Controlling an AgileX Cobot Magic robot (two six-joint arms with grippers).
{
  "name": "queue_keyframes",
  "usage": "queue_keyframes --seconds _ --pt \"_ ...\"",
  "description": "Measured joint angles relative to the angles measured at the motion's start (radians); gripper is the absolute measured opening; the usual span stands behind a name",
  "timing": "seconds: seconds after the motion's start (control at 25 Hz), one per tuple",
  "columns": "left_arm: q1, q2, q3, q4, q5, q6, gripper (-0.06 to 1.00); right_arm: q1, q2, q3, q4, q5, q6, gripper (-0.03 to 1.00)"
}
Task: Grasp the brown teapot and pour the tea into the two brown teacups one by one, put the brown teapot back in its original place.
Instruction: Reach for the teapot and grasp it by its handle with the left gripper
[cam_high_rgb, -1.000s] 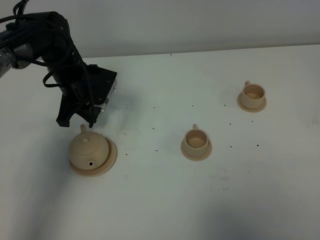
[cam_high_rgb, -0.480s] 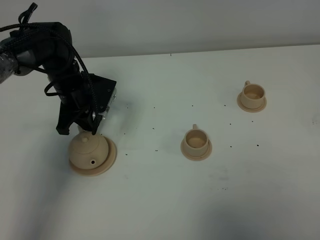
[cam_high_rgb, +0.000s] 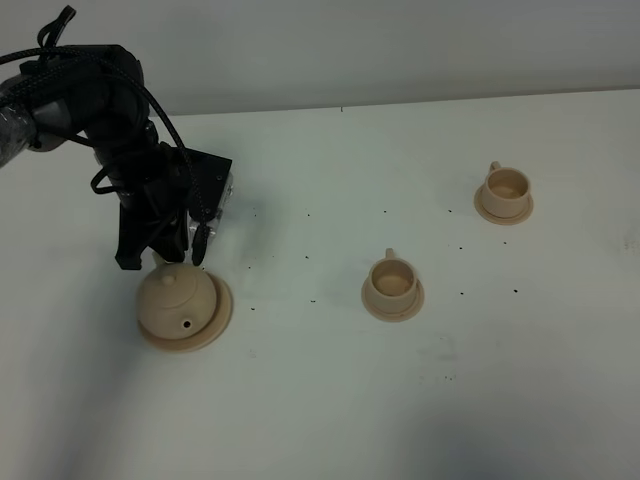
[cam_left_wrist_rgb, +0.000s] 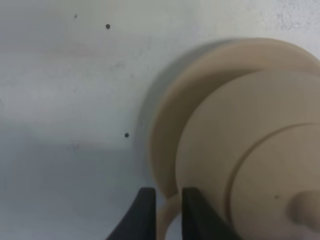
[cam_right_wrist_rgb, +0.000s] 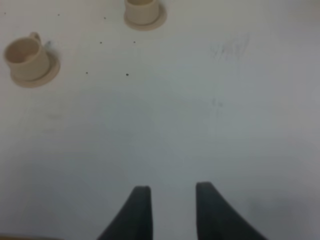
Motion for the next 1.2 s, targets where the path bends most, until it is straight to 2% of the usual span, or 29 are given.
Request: queue_keyframes --seconds 0.44,0.68,0.8,0.92,1.2 --pt "0.000 -0.007 0.000 0.016 0.034 -0.076 0.16 0.000 0.000 0.000 0.000 0.000 0.000 0.23" --pt "0.000 -0.017 0.001 0.017 0.010 -0.073 0.16 0.000 0.000 0.000 0.000 0.000 0.000 0.23" --pt "0.000 -0.017 0.002 0.045 -0.016 -0.060 0.16 0.000 0.000 0.000 0.000 0.000 0.000 0.23" --pt "0.000 -0.017 0.002 0.075 -0.015 -0.051 0.16 0.000 0.000 0.000 0.000 0.000 0.000 0.23" --pt "0.000 -0.017 0.002 0.077 0.008 -0.048 0.16 0.000 0.000 0.000 0.000 0.000 0.000 0.23"
